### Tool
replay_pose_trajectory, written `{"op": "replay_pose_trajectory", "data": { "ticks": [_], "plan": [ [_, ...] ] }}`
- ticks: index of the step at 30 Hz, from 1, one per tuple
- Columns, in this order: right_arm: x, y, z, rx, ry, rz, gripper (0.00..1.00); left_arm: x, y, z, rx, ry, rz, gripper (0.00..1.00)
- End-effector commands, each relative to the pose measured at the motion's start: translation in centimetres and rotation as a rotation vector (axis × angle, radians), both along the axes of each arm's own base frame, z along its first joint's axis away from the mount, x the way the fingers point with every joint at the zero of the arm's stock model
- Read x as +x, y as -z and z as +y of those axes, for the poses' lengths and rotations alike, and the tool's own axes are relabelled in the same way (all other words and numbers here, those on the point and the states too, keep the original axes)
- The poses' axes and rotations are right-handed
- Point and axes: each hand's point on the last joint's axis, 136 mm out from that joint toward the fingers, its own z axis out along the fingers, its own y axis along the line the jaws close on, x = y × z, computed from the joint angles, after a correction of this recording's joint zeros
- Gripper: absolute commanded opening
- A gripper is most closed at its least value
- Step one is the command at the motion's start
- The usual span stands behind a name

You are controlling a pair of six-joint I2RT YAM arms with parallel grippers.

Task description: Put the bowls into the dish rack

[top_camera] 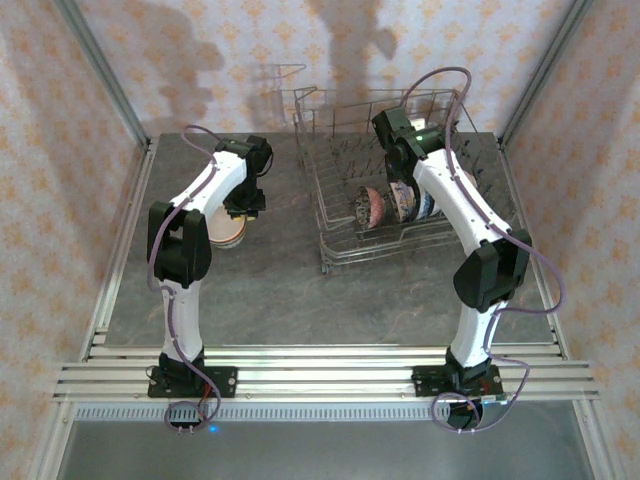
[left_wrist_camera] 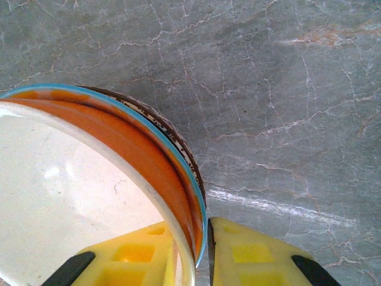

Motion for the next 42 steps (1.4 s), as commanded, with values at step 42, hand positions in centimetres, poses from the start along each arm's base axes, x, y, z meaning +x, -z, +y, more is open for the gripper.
{"op": "replay_pose_trajectory", "data": {
  "ticks": [42],
  "plan": [
    [1.3,-5.8,4.4,0.266,-0.171,-0.14,0.85,3.5,-19.0,-3.3,-0.319,-0.211,-0.585,0.0]
  ]
}}
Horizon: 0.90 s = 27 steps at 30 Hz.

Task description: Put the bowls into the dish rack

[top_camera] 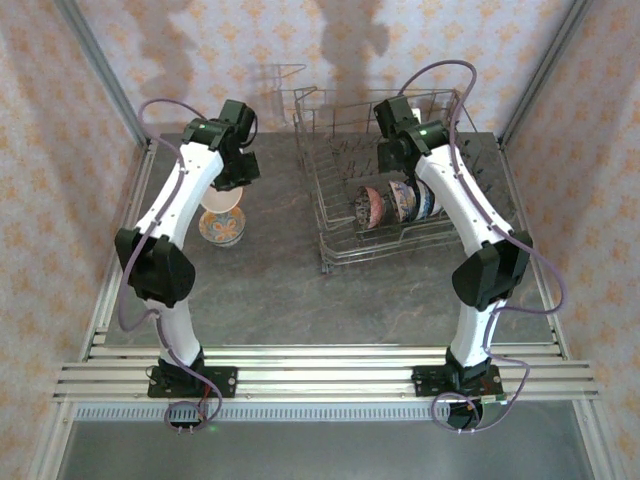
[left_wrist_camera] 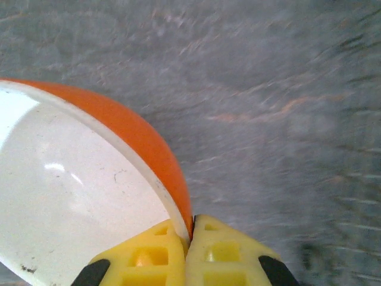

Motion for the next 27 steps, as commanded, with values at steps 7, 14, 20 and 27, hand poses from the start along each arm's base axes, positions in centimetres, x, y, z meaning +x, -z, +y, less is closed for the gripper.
{"op": "replay_pose_trajectory", "data": {
  "ticks": [7,14,20,27],
  "plan": [
    [-0.4,-7.3,5.9,0.331,-0.234,-0.201,0.81,4.9,-12.5,-6.5,-0.343,-0.12,-0.469,0.0],
    [-1.5,-11.3,11.0,0.451,-0.381,-0.367,0.76,7.6,-18.3,-11.5,-0.496,-0.136,-0.657,0.0],
    [-2.8,-12.9,15.0,0.545,-0.481,-0.495,0.73,8.8,-20.9,-15.0,-0.621,-0.116,-0.734,0.0],
    [-1.2,-12.8,15.8,0.559,-0.463,-0.608,0.7,8.6,-21.2,-17.2,-0.673,-0.083,-0.724,0.0]
  ]
}}
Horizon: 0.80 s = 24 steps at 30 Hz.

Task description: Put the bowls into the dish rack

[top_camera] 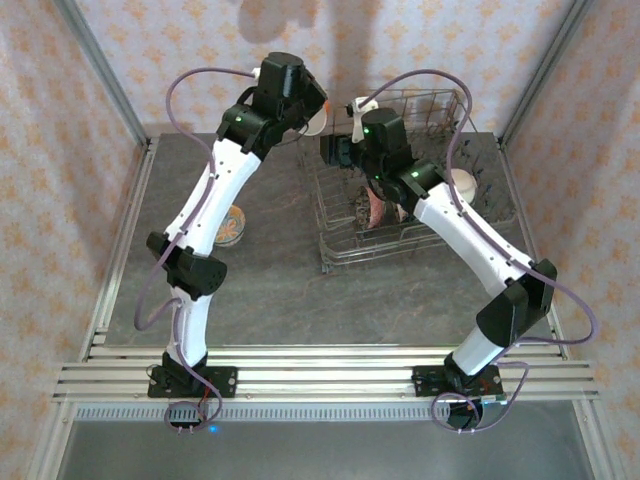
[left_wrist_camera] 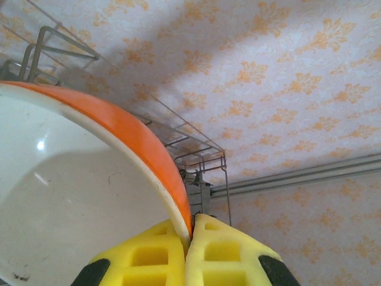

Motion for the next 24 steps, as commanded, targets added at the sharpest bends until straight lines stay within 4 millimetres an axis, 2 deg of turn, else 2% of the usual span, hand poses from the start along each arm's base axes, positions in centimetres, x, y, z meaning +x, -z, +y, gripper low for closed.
{"op": "replay_pose_trajectory", "data": {
  "ticks": [1,11,20,24],
  "plan": [
    [1.2,-3.6,0.1,0.104,0.035,-0.148,0.7,-0.3,-3.0,-0.6,-0.062,-0.001,-0.077,0.0],
    [4.2,-2.3,-0.1,0.116,0.158,-0.189,0.64,-0.4,-3.1,-1.0,-0.103,0.0,-0.071,0.0],
    [4.5,-2.3,0.8,0.052,0.244,-0.265,0.55,-0.4,-3.5,-1.0,-0.129,-0.007,-0.074,0.0],
    [5.0,-2.3,0.0,0.058,0.334,-0.267,0.48,-0.4,-3.2,-1.1,-0.131,-0.008,-0.064,0.0]
  ]
}}
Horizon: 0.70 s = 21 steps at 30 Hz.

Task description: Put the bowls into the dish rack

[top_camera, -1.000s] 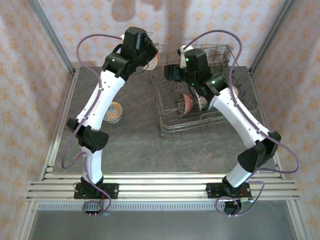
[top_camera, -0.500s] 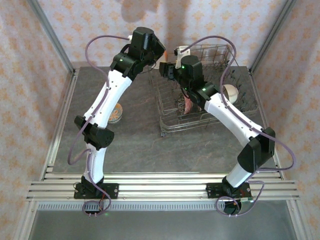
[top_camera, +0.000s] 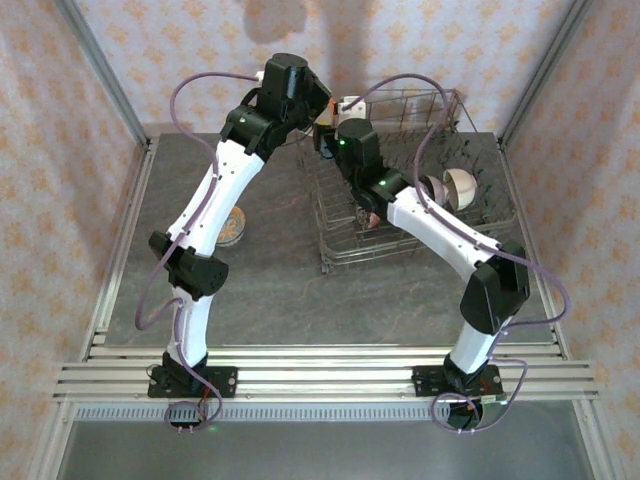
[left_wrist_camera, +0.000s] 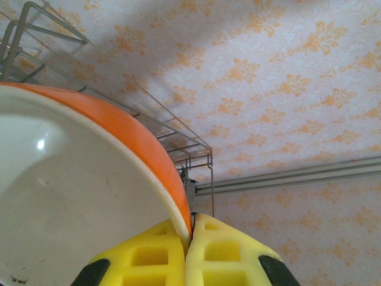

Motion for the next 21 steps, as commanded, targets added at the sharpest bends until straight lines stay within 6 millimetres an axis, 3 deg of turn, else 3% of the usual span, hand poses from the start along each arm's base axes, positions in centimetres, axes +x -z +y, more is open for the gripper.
{"op": "replay_pose_trajectory", "data": {
  "ticks": [1,6,12,21],
  "plan": [
    [0.9,-2.4,-1.8,0.04,0.136,-0.073,0.47,-0.3,-2.9,-0.1,-0.058,-0.003,-0.071,0.0],
    [1.6,-2.1,-2.6,0.045,0.209,-0.08,0.42,-0.3,-3.2,-0.1,-0.064,-0.007,-0.078,0.0],
    [2.2,-2.2,-1.5,0.059,0.178,-0.095,0.4,-0.1,-3.0,-0.2,-0.076,-0.003,-0.071,0.0],
    [3.0,-2.0,-2.1,0.052,0.253,-0.106,0.2,-0.1,-3.1,-0.2,-0.081,-0.008,-0.074,0.0]
  ]
}}
